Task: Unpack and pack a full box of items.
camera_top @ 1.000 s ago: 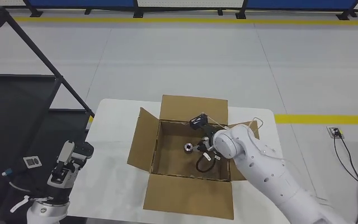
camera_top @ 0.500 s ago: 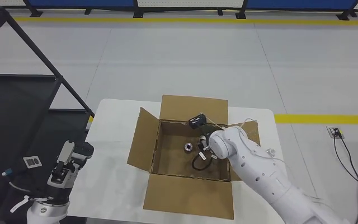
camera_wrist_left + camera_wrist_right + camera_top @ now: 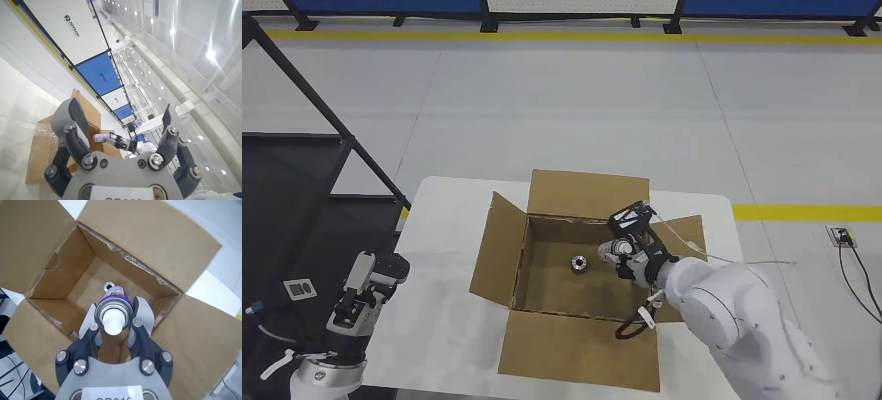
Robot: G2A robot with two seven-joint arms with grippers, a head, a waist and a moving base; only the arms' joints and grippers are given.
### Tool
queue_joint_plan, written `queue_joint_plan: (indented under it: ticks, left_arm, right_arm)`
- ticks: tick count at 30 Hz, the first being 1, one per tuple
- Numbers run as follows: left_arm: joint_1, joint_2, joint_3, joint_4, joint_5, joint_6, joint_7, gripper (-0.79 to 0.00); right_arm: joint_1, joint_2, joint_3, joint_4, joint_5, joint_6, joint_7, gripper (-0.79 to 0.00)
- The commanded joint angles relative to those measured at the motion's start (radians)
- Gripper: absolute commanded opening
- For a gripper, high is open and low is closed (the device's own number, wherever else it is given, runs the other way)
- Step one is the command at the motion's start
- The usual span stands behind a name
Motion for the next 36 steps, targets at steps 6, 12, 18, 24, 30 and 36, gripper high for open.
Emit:
queue_joint_plan:
  ticks: [6,12,18,24,30,36]
  left_arm:
    - [0.0,0.0,0.0,0.0,0.0,0.0,0.0,0.0]
    - [0.0,0.0,0.0,0.0,0.0,0.0,0.0,0.0]
    - [0.0,0.0,0.0,0.0,0.0,0.0,0.0,0.0]
    - [0.0,0.0,0.0,0.0,0.0,0.0,0.0,0.0]
    - [0.0,0.0,0.0,0.0,0.0,0.0,0.0,0.0]
    - [0.0,0.0,0.0,0.0,0.0,0.0,0.0,0.0]
  right_arm:
    - [-0.349,0.034,0.424,-0.275,-0.026,0.022,-0.03,-0.785]
    - [-0.656,0.028,0.73,-0.275,0.108,0.013,-0.118,-0.785]
    - [-0.868,0.015,0.814,-0.223,0.211,-0.064,-0.219,-0.785]
    - [-0.855,0.019,0.742,-0.113,0.172,-0.166,-0.293,-0.785]
    - [-0.74,0.023,0.642,-0.029,0.073,-0.1,-0.281,-0.785]
    - [-0.568,0.033,0.54,0.094,-0.041,-0.081,-0.157,-0.785]
